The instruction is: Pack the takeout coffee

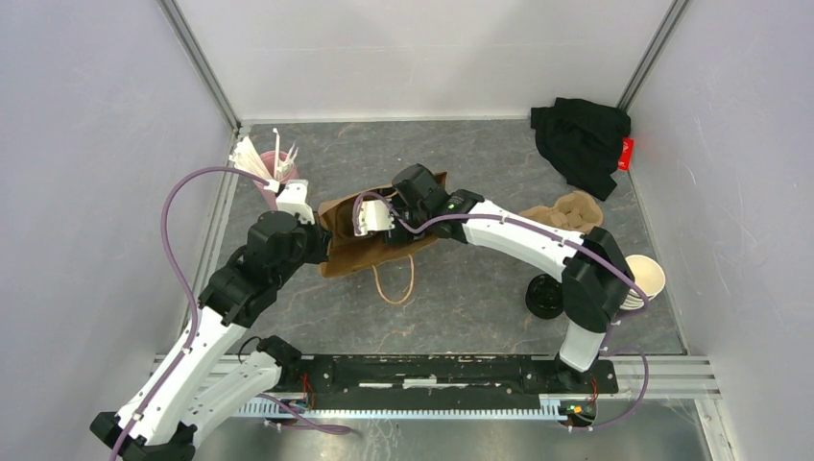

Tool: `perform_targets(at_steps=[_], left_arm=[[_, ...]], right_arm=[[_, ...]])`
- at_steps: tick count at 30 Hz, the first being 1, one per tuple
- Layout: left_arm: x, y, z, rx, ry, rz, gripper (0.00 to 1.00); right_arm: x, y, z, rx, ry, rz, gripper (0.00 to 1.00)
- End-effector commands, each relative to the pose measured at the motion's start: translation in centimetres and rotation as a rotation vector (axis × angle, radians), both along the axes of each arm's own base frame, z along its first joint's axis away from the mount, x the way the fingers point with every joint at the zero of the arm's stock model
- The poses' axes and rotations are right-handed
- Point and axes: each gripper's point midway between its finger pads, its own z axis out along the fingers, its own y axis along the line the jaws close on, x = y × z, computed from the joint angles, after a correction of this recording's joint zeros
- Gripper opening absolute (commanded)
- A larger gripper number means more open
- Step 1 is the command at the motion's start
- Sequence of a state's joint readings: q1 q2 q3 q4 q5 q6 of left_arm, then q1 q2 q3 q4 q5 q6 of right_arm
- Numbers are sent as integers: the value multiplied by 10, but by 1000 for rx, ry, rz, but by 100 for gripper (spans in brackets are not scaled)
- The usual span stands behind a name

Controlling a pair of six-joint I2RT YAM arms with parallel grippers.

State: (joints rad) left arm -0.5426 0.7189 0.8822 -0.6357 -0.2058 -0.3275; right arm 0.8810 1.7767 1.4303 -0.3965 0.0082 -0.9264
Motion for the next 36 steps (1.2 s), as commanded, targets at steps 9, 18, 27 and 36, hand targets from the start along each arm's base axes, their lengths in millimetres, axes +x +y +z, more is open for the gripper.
perform_targets(at_steps=[9,18,27,36], left_arm=[[1,2,-5,37,-8,-13,2],[0,-2,-2,40,-14,-50,2],[-3,-6,-1,25,-17,-75,2],[-1,-2,-2,32,-15,-49,2]], right_arm=[[-45,1,45,52,64,71,0],[-53,27,19,80,112,108,0],[-4,30,-1,58,-68,-49,0],[-30,36,54,130,-35,31,0]])
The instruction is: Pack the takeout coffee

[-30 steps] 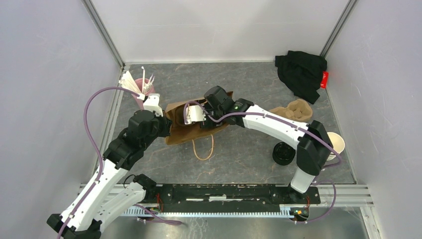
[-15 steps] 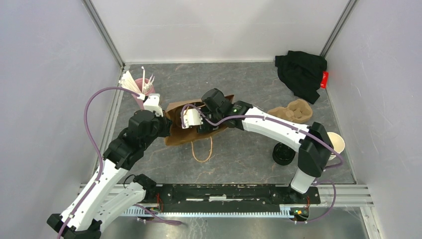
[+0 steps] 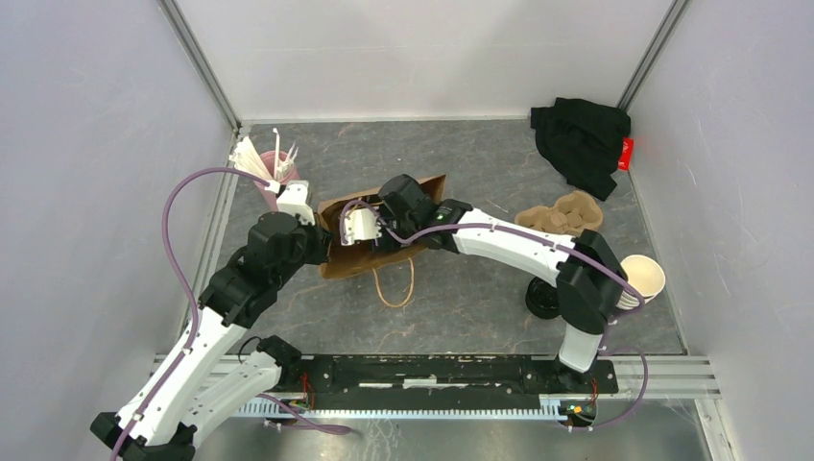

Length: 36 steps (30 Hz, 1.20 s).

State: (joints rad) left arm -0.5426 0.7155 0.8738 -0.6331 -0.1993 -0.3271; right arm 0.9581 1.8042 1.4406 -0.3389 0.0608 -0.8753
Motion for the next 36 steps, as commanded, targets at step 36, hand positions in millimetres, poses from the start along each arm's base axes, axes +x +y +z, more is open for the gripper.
perform_targets(at_steps=[36], left_arm=[[-1,-3,3,32,-19,-56,2]], right_arm=[[-10,17,43,116,-48,-35,0]])
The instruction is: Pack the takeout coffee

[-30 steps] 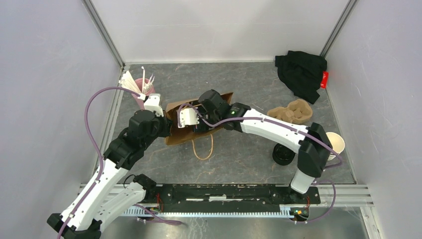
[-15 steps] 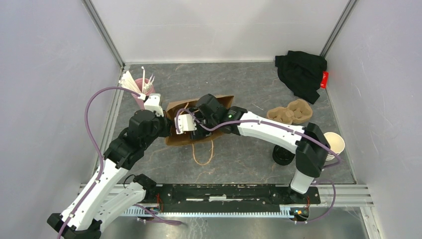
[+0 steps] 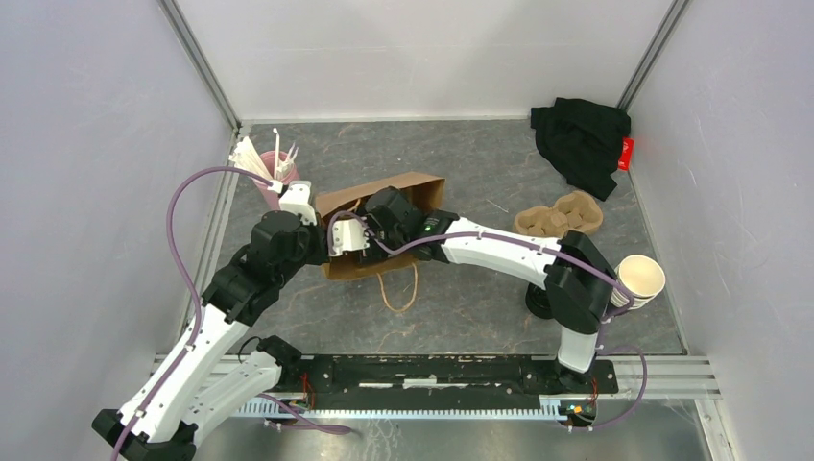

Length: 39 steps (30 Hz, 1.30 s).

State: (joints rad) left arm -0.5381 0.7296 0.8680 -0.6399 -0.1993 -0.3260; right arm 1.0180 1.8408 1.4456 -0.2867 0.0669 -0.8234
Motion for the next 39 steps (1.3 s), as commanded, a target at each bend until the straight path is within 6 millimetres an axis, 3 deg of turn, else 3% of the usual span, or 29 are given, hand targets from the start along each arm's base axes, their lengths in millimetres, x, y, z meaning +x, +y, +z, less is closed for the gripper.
perform_targets(at_steps=[1,5,9,23,31,39], left_arm=[[-1,-4,10,17,-39,-59,2],[-1,-3,9,18,-37,-54,2],[-2,-5,8,13,-35,-57,2],[-2,-3,13,23,-46,-61,2],[-1,-3,13,27,-40,-57,2],[-1,-3,12,28,-34,-57,2]], right_arm=[[3,-15,55,77,-58,-47,0],[-3,-35,57,50,-67,-46,0],[12,-50,47,11,-81,-63,0],[43,-44,27,-12,-119,28,0],[38,-32,23,37,-79,77,0],[37,-35,12,26,-66,67,0]])
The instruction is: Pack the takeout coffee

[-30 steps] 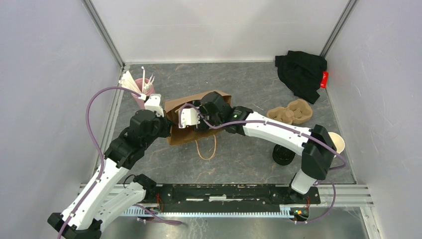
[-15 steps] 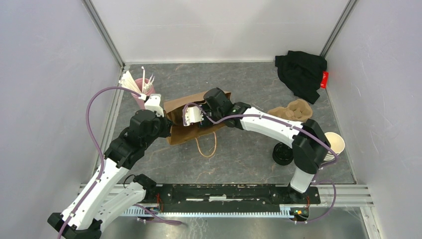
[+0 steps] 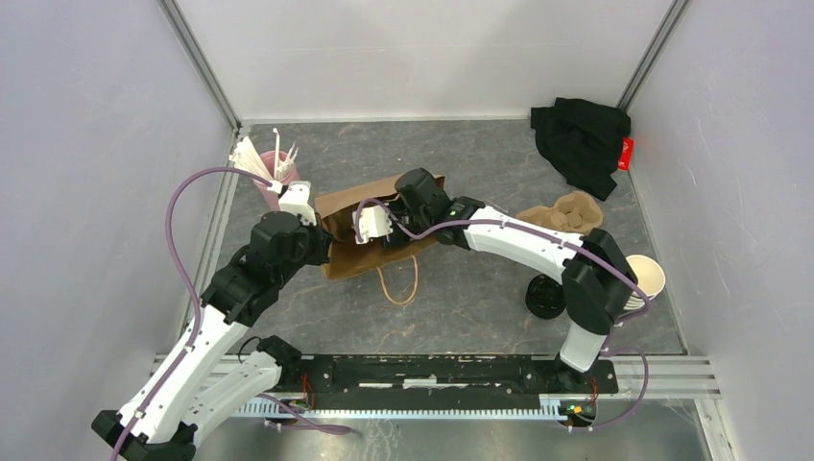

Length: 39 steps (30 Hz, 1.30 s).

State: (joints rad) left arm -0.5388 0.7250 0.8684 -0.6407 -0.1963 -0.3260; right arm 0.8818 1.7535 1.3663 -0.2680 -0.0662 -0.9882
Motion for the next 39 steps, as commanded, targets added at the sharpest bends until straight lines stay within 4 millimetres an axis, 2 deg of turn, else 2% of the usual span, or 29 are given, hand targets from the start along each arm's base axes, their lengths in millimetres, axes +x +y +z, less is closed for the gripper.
perform_targets(at_steps=[1,9,23,39], left_arm=[[-1,-3,10,30,-29,-55,2],[-1,-3,12,27,-35,-55,2],[-2,-4,14,19,-31,-62,2],[-11,-20,35,-47,1,-132,2]], right_arm=[[8,6,-1,32,-16,-14,0],[19,8,-4,35,-43,-45,0],[23,19,-2,77,-48,-35,0],[4,14,-8,68,38,-11,0]])
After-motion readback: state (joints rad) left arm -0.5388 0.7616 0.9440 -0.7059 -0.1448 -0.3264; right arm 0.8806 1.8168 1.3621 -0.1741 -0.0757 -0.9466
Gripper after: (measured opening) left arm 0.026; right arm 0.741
